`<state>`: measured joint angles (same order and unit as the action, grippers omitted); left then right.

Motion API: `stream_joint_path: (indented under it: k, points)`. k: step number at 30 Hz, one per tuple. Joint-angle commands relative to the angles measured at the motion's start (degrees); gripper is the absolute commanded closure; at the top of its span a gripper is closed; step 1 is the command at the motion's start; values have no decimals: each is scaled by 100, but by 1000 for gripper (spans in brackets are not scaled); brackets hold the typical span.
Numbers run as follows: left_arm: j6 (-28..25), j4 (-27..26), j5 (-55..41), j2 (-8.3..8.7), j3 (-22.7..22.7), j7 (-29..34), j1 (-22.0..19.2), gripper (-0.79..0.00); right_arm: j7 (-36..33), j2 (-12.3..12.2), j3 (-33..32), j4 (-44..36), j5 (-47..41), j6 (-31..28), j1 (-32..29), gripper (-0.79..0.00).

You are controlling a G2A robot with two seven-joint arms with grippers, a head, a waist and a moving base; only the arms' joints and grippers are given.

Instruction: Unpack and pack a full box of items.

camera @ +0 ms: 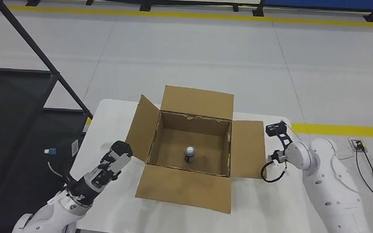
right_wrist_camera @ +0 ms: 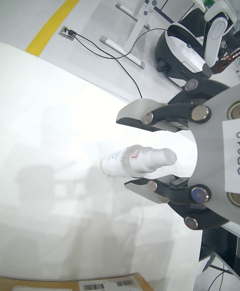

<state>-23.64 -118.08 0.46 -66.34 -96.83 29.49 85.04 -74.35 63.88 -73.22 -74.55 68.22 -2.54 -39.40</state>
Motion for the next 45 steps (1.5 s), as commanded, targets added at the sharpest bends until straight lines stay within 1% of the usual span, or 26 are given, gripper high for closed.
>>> stream_joint_path:
  k: [1,5,8,10,14,15,18,20,23,25,26,29,30,32,34,39,41,45]
  points:
    - [-7,-6,-34,7,-53,-11,8,-785,-151,-53,-259,-312,113,284,-151,-785]
    - [-27,-2,-106,19,-151,-43,22,-785,-244,-143,-807,-1012,147,637,-445,-785]
    - [-52,12,-170,27,-246,-103,32,-785,2,-180,-1205,-1749,66,987,-735,-785]
    - [-66,32,-203,32,-326,-162,44,-785,275,-176,-1298,-2352,-68,1112,-1004,-785]
    - [-105,93,-265,42,-535,-292,73,-785,892,-151,-1142,-3317,-221,969,-1389,-785]
    - [-118,112,-291,44,-618,-353,80,-785,1067,-136,-1008,-3545,-318,844,-1414,-785]
    - [-151,155,-404,53,-842,-454,131,-785,1271,-107,-571,-3816,-266,497,-1345,-785]
    - [-151,225,-506,56,-1014,-552,166,-785,1307,-69,-98,-3828,-333,73,-1149,-785]
    - [-145,327,-645,62,-1205,-620,223,-785,1188,42,702,-3343,-478,-359,-547,-785]
    - [-175,372,-735,63,-1293,-641,274,-785,1113,170,1333,-2799,-637,-564,-24,-785]
    - [-196,382,-771,63,-1329,-643,308,-785,1080,250,1658,-2470,-637,-570,252,-785]
    - [-264,411,-844,62,-1424,-672,409,-785,1072,561,2616,-1447,-885,-619,1026,-785]
    - [-271,425,-864,60,-1454,-696,436,-785,1094,676,2885,-1106,-1031,-651,1251,-785]
    - [-281,447,-914,58,-1502,-739,476,-785,1109,911,3337,-448,-1253,-538,1640,-785]
    - [-279,466,-940,57,-1542,-768,505,-785,1230,1133,3678,79,-1610,-618,1907,-785]
    - [-204,463,-1008,61,-1555,-689,541,-785,1534,1588,4279,1120,-1925,-718,2314,-785]
    - [-189,455,-1015,66,-1564,-648,531,-785,1598,1756,4463,1423,-1879,-488,2418,-785]
    - [-189,455,-1015,66,-1564,-648,531,-785,1790,2027,4643,2076,-2100,-536,2530,-785]
